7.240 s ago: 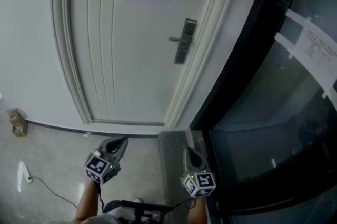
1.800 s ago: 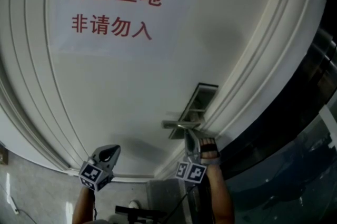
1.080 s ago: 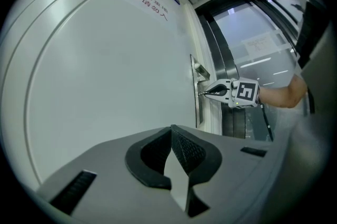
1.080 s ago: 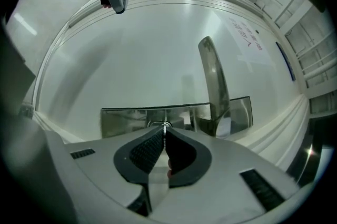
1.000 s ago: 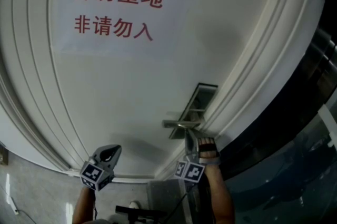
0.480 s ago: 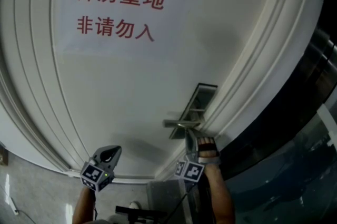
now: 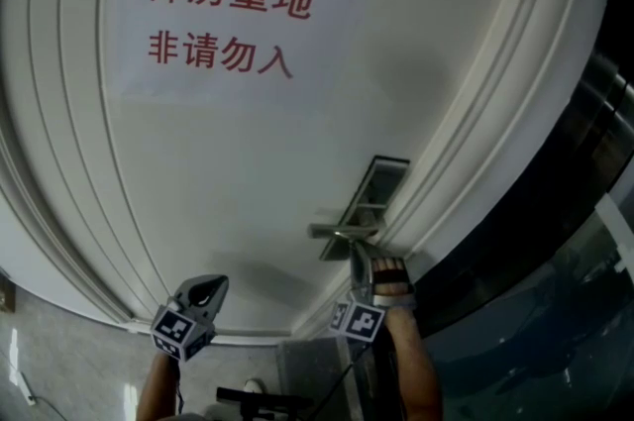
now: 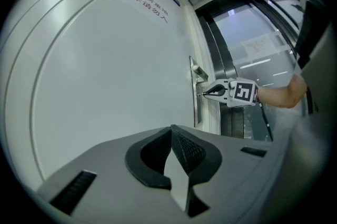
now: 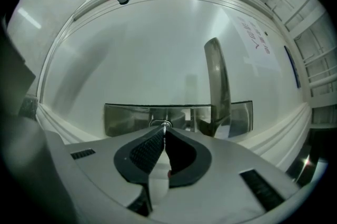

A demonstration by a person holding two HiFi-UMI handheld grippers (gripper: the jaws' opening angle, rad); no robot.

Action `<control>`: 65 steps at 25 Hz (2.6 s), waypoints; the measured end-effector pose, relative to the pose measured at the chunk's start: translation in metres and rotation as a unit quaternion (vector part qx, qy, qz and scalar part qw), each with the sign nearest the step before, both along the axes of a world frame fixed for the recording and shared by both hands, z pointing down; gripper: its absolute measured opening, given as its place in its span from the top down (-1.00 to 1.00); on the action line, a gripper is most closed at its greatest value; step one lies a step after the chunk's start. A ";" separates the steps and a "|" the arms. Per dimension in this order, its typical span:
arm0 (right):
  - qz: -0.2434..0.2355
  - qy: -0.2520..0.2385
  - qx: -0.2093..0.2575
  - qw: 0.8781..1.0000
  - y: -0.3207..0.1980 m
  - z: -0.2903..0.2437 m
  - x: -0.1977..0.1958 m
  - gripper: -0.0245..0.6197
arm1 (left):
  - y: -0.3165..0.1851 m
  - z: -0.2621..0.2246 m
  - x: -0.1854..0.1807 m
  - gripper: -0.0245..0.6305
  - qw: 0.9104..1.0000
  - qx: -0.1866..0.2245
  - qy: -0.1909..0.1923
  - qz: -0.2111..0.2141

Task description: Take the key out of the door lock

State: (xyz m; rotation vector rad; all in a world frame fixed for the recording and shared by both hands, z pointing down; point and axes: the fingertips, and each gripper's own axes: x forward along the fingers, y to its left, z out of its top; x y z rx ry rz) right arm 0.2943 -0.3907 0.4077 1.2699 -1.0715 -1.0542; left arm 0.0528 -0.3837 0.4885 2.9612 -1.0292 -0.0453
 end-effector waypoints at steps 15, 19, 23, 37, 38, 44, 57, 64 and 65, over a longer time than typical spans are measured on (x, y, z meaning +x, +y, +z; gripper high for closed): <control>0.007 -0.007 -0.001 1.000 0.009 -0.001 -0.001 0.86 | 0.006 -0.002 -0.007 0.90 1.000 0.007 -0.001 0.003; 0.008 -0.013 -0.002 1.000 0.010 0.000 -0.002 0.86 | 0.009 -0.002 -0.011 0.90 1.000 0.006 -0.003 -0.001; 0.012 -0.004 -0.001 1.000 0.014 -0.001 0.000 0.86 | 0.011 -0.002 -0.014 0.90 1.000 0.006 -0.001 -0.005; 0.007 -0.012 -0.001 1.000 0.031 0.002 -0.003 0.86 | 0.023 -0.004 -0.010 0.90 1.000 0.011 -0.002 0.003; 0.008 -0.014 -0.001 1.000 0.033 0.003 -0.002 0.86 | 0.024 -0.004 -0.010 0.90 1.000 0.011 -0.004 0.004; 0.006 -0.038 0.004 0.999 0.047 0.000 -0.004 0.86 | 0.030 -0.003 -0.008 0.90 1.000 0.007 -0.006 0.009; -0.018 -0.252 0.013 0.967 0.074 -0.005 -0.024 0.86 | 0.039 -0.009 -0.011 0.90 1.000 0.018 -0.004 0.020; -0.021 -0.382 0.020 0.924 0.087 0.001 -0.039 0.86 | 0.045 -0.014 -0.013 0.90 0.999 0.025 -0.007 0.024; -0.020 -0.403 0.023 0.915 0.089 0.002 -0.039 0.86 | 0.046 -0.015 -0.013 0.90 0.999 0.024 -0.006 0.024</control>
